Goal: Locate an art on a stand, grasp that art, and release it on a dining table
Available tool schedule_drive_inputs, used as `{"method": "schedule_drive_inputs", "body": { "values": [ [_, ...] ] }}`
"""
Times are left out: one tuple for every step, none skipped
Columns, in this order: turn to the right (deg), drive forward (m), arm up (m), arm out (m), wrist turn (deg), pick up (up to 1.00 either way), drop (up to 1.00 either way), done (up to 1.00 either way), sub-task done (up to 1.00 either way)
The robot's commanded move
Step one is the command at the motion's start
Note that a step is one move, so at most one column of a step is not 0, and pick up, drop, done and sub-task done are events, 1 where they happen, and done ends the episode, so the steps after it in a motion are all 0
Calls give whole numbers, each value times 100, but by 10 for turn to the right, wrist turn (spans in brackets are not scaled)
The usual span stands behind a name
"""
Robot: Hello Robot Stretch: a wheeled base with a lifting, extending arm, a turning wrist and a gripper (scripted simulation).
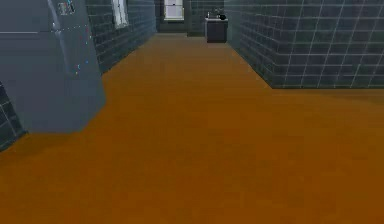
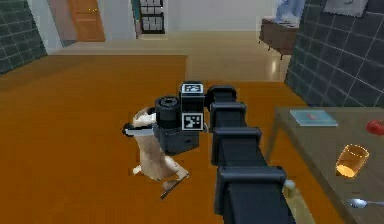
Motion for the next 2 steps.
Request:
{"method": "schedule_drive_inputs", "body": {
  "values": [
    [-450,0,0,0,0,0,0,0,0],
    [-450,0,0,0,0,0,0,0,0]
  ]
}}
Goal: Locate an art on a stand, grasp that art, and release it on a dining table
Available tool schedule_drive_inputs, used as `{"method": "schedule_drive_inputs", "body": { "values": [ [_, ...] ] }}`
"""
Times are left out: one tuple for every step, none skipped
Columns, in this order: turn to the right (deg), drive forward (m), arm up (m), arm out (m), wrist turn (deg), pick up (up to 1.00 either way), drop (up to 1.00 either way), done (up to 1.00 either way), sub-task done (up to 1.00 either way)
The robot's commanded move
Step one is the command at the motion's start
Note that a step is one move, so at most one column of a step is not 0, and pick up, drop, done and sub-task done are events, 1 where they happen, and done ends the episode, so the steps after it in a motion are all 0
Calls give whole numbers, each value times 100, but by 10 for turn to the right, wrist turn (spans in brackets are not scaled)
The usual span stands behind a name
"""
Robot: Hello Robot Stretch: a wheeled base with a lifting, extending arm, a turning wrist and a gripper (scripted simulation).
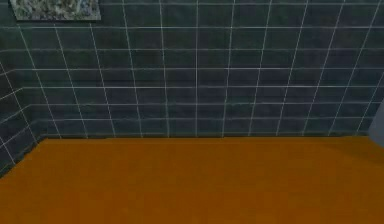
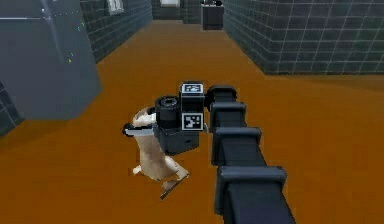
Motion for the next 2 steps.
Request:
{"method": "schedule_drive_inputs", "body": {
  "values": [
    [-360,0,0,0,0,0,0,0,0],
    [-30,0,0,0,0,0,0,0,0]
  ]
}}
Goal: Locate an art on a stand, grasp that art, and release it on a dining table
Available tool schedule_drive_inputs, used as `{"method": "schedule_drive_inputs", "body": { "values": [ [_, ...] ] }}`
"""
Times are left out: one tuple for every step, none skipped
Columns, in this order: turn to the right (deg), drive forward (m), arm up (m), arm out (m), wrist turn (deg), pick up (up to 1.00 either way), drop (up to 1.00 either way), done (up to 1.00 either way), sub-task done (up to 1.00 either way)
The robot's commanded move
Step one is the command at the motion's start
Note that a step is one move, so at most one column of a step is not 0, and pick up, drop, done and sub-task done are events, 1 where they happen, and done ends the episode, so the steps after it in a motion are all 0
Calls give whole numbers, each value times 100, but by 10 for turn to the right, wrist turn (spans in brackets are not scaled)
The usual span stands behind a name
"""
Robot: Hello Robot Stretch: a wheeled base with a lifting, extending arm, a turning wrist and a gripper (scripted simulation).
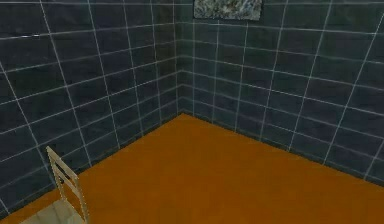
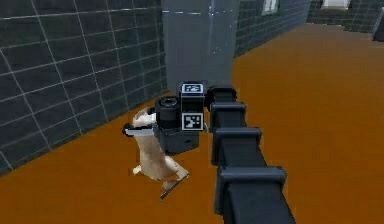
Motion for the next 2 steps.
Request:
{"method": "schedule_drive_inputs", "body": {
  "values": [
    [450,0,0,0,0,0,0,0,0],
    [450,0,0,0,0,0,0,0,0]
  ]
}}
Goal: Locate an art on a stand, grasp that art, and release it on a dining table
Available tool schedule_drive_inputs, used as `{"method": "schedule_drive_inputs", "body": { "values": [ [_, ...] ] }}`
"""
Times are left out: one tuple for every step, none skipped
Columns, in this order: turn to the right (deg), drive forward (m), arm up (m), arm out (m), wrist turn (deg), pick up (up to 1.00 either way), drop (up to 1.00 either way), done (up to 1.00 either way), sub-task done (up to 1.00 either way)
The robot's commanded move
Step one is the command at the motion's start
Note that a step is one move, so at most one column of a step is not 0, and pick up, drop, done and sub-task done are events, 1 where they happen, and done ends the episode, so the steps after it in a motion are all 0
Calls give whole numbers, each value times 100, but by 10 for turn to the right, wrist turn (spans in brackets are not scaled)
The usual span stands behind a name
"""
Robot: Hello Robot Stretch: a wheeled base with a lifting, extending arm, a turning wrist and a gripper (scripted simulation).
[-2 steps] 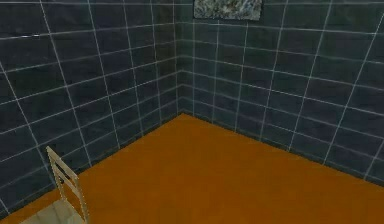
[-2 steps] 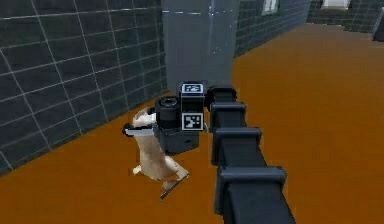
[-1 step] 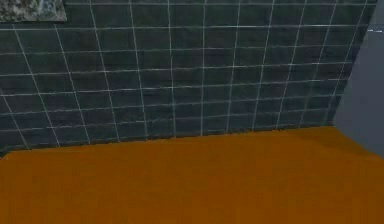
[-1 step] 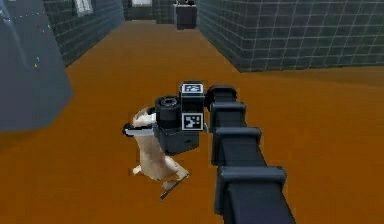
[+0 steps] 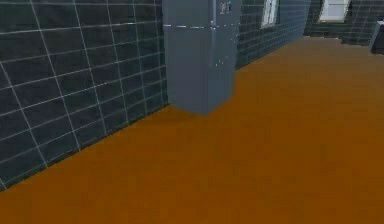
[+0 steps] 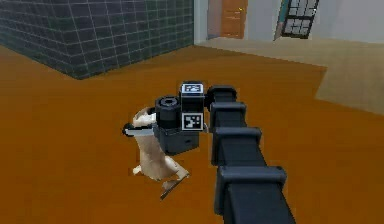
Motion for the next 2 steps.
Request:
{"method": "schedule_drive_inputs", "body": {
  "values": [
    [450,0,0,0,0,0,0,0,0],
    [-450,0,0,0,0,0,0,0,0]
  ]
}}
